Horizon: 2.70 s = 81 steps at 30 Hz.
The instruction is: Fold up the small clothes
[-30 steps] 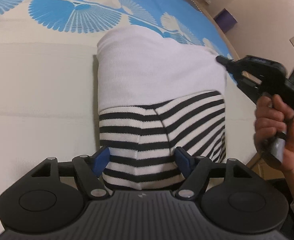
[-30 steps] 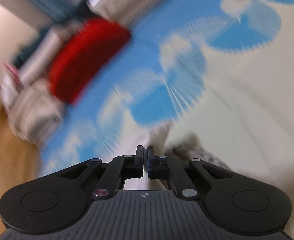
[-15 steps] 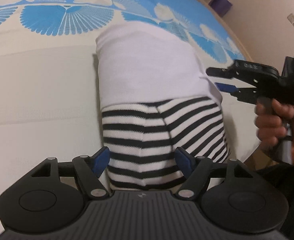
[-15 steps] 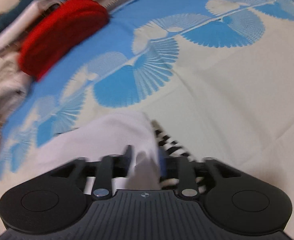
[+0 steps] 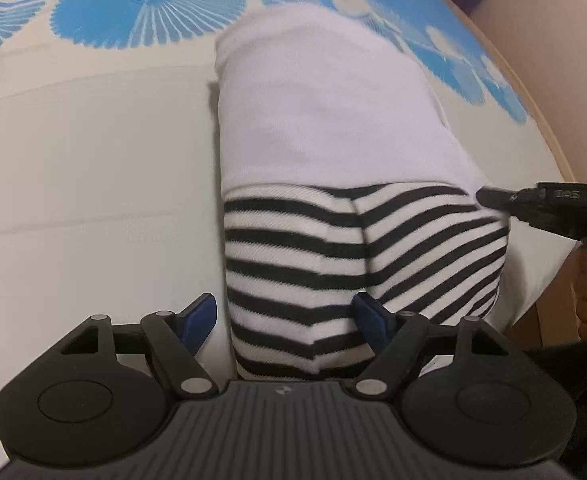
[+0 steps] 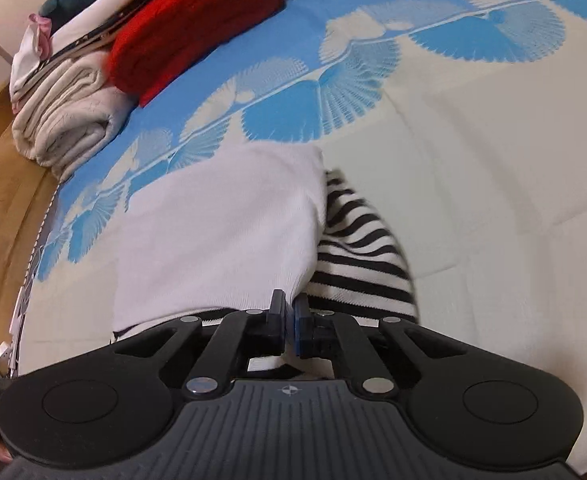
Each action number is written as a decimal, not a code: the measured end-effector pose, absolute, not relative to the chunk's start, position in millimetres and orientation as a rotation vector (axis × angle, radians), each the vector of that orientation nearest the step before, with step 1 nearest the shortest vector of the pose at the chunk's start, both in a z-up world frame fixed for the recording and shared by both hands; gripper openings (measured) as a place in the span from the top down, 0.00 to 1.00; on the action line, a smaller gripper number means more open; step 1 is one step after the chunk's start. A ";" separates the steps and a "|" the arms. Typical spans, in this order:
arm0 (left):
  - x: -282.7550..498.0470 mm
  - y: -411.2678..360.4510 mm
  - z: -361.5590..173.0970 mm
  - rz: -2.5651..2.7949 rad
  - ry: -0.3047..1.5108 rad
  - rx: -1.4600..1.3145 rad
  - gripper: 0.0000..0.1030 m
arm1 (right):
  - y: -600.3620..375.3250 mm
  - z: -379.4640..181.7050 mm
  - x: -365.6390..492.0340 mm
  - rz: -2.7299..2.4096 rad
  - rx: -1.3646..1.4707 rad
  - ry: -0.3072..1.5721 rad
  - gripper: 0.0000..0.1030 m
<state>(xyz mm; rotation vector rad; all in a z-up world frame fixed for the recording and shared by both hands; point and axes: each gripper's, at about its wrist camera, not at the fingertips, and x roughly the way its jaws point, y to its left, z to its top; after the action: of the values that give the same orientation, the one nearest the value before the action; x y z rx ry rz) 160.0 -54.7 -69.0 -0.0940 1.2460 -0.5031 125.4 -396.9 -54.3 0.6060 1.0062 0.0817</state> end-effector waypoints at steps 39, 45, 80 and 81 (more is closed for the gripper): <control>324.3 -11.9 -8.3 -0.463 0.848 -0.357 0.60 | -335.4 -41.1 205.5 -0.011 0.417 0.830 0.96; 342.2 33.1 -12.2 -0.342 0.892 -0.322 0.56 | -294.9 -48.7 254.4 0.021 0.339 0.808 0.96; 117.8 2.6 77.8 -0.178 0.653 0.029 0.00 | -287.6 43.2 113.7 -0.028 0.203 0.602 0.54; 99.4 -0.5 81.8 -0.175 0.629 0.021 0.00 | -281.7 49.0 100.0 -0.017 0.191 0.578 0.53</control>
<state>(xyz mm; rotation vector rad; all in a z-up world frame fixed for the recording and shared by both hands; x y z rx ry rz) 99.4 -0.5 81.8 0.0206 0.6286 -0.1751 100.0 -281.7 49.0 0.1910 0.5785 -0.0172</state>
